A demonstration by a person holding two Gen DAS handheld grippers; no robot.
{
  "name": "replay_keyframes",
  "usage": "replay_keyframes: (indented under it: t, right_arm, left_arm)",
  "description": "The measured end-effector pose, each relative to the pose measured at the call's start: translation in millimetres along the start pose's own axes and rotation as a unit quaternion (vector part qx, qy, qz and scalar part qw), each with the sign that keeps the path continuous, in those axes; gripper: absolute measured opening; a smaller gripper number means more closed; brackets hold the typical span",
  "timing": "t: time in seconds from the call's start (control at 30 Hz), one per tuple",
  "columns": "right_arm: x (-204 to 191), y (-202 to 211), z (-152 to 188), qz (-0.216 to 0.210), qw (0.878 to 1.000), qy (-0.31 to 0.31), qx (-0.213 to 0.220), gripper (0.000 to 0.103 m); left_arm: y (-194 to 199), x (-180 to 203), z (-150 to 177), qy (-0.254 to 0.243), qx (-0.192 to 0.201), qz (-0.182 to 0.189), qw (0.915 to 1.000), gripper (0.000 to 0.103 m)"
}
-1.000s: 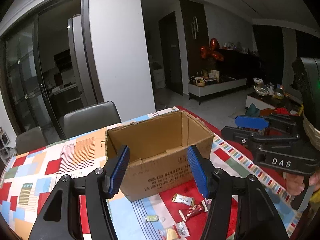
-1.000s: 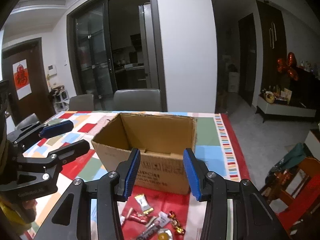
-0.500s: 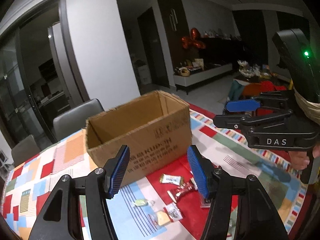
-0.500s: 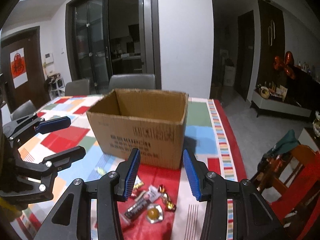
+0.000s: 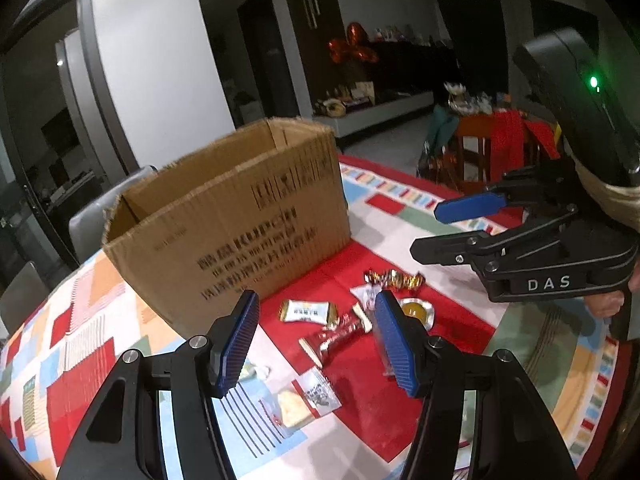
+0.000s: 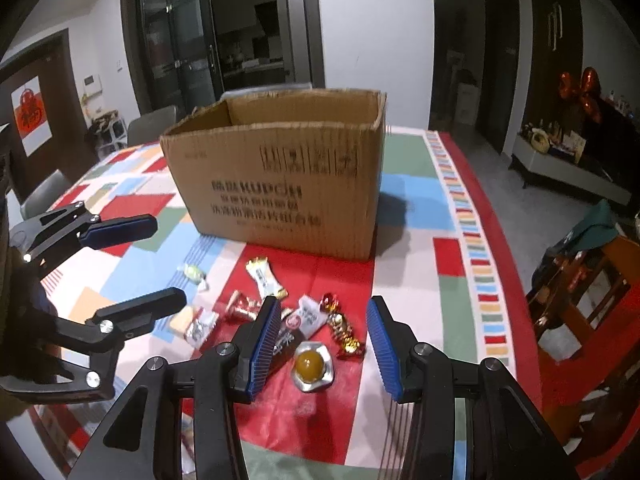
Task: Organize snacks
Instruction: 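Move both tools back toward the snacks beside the box, then grasp the red wrapped bar with the left tool while the right tool grasps the gold candy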
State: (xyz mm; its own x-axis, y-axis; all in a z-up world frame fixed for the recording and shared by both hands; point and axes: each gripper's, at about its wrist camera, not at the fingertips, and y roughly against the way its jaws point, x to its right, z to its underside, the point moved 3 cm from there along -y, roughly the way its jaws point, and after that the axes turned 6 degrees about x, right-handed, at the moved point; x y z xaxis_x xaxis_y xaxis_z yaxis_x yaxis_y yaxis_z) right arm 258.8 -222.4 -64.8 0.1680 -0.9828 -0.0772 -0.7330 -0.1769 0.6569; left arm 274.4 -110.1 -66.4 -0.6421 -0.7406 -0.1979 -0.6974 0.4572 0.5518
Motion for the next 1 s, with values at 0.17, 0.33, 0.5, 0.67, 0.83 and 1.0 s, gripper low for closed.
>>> replay_keyframes:
  t: [0.17, 0.33, 0.5, 0.67, 0.83, 1.0]
  right_arm:
    - [-0.1, -14.1, 10.3, 0.000, 1.000, 0.000, -0.019, 0.046]
    - [4.2, -29.6, 17.6, 0.001, 0.999, -0.008, -0.036, 0.046]
    - [8.5, -45.2, 22.3, 0.001, 0.999, -0.016, -0.050, 0.046]
    - [12.6, -55.4, 26.3, 0.002, 0.998, -0.023, -0.057, 0.046]
    - [14.8, -61.4, 28.9, -0.001, 0.998, -0.027, -0.061, 0.045]
    - [18.4, -67.6, 29.9, -0.003, 0.997, -0.035, -0.065, 0.045]
  left_arm:
    - [-18.5, 3.1, 10.8, -0.014, -0.021, 0.014, 0.9996, 0.059]
    - [-40.6, 1.5, 18.6, -0.008, -0.043, 0.031, 0.9986, 0.059]
    - [-61.4, -2.3, 27.4, 0.005, -0.065, 0.045, 0.9968, 0.059]
    - [-75.7, -1.1, 34.6, -0.005, -0.078, 0.051, 0.9956, 0.059]
    - [-83.9, 1.1, 35.6, -0.011, -0.083, 0.060, 0.9947, 0.059]
    - [-90.8, 0.5, 36.4, 0.000, -0.090, 0.071, 0.9934, 0.055]
